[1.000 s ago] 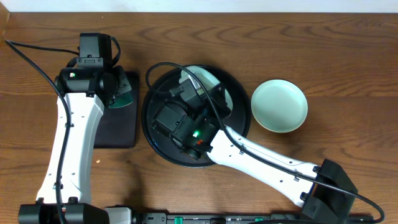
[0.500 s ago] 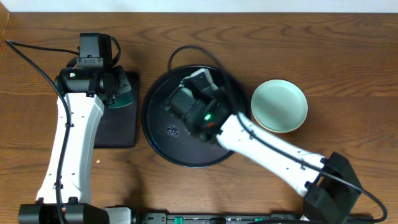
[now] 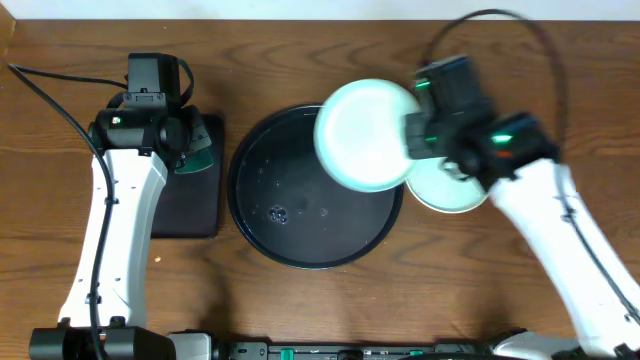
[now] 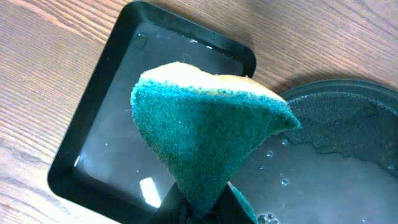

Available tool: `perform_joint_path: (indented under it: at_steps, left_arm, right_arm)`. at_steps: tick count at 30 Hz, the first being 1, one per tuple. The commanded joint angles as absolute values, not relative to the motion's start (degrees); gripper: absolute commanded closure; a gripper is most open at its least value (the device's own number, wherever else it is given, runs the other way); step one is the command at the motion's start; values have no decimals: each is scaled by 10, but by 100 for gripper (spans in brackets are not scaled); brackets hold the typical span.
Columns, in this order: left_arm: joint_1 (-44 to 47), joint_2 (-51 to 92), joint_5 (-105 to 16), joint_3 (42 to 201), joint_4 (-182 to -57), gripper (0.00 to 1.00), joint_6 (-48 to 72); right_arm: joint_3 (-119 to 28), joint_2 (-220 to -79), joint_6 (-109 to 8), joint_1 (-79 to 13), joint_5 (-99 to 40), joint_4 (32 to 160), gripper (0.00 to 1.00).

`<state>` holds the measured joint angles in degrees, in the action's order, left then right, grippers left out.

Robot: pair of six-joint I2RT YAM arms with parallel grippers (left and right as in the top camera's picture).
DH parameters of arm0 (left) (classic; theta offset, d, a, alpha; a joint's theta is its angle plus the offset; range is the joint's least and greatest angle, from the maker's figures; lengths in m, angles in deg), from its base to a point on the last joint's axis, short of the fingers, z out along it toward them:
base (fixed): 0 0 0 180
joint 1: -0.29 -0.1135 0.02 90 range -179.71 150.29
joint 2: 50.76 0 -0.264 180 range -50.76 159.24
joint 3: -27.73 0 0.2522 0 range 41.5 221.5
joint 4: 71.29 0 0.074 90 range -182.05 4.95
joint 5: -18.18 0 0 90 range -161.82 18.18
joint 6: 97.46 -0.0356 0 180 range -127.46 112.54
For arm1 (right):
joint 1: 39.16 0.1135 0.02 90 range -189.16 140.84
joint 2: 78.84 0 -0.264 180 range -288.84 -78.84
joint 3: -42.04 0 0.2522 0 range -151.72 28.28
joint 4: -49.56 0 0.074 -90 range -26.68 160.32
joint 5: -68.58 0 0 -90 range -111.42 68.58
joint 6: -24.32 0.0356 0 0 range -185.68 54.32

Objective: Clean dirty plates on tray and stack at the side
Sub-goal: 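Lift the plate with the right gripper onto the plate stack, then release the plate and move the sponge toward the black rectangular tray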

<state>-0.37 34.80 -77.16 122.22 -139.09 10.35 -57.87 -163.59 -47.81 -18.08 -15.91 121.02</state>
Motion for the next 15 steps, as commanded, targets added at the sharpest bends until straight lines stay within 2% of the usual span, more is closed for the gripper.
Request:
perform_joint_path:
  at_steps: [1, 7, 15]
  left_arm:
    - [-7, 350, -781, 1222, -1393, 93, 104]
    - [-7, 350, -781, 1222, -1395, 93, 104]
    - [-7, 350, -781, 1222, -1397, 93, 104]
  right_arm:
    - [-580, -1616, -483, -258, -196, 1236, 99]
    - [-533, -1616, -453, -379, -195, 1254, 99]
    - [-384, -1616, -425, -448, -201, 1160, 99]
